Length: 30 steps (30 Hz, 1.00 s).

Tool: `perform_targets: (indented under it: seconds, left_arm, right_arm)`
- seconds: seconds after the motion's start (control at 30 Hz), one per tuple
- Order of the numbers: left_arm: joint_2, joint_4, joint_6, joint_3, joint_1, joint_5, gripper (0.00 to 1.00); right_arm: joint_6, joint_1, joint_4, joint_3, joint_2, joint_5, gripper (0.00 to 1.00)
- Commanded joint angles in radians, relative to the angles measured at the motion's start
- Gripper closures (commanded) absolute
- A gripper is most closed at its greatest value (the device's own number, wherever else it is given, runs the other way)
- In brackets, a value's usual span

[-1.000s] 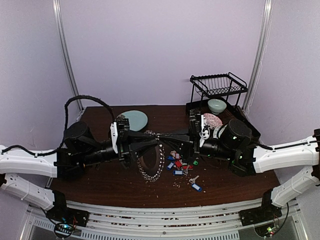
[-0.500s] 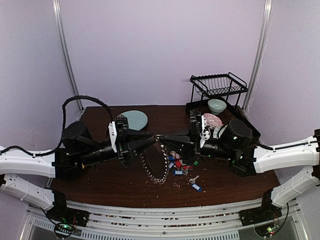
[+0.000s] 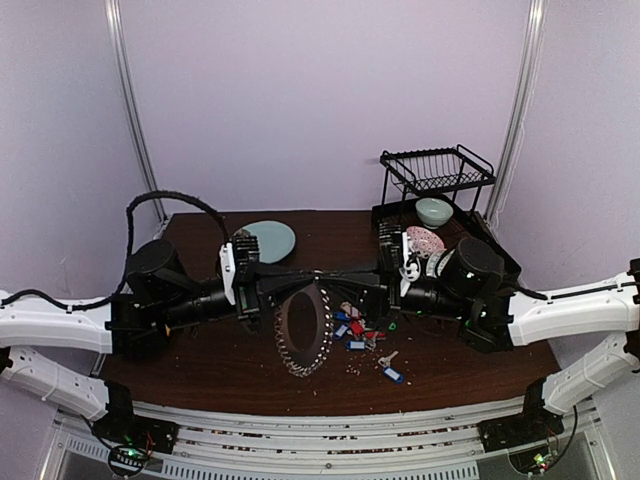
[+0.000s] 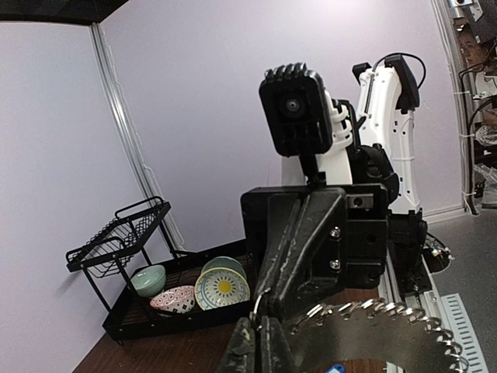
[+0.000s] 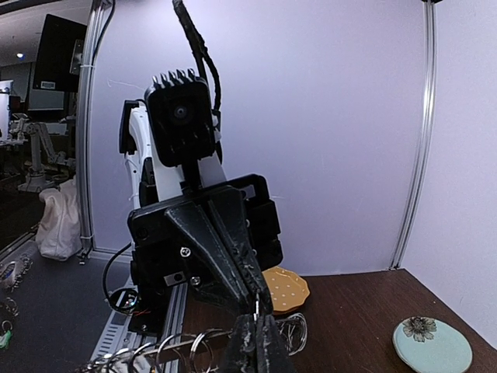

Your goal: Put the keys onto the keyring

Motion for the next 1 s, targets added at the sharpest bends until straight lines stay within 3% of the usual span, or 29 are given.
perform_targets:
  seconds: [0.0,0.13,0.27,0.4,0.67,0.97]
  left_arm:
    - [0.01,0.005,0.023,0.04,0.001,0.0,1.0]
    - [-0.012,-0.077,0.077,0.049,0.001,-0.033,1.0]
    - [-0.035,-0.187,0.133,0.081,0.0,-0.082,1.0]
    - [-0.064,-0.198,0.17,0.07,-0.001,-0.098,1.0]
    - [-0.064,-0.252,0.21,0.08,-0.01,-0.121,1.0]
    - [-0.054,-0.258,0.215,0.085,-0.021,-0.132,1.0]
  right_arm:
    - [0.001,0.017,0.01,0.029,-0.021,-0.042,1.0]
    - [-0.054,0.015,-0.098,0.054,-0.034,-0.018,0.99]
    - [-0.151,0.014,-0.269,0.092,-0.046,0.019,0.87]
    - [-0.236,0.014,-0.387,0.124,-0.039,0.064,0.8]
    - [-0.363,0.015,-0.557,0.189,-0.042,0.135,0.76]
    - [-0.365,0.016,-0.578,0.216,-0.012,0.156,0.8]
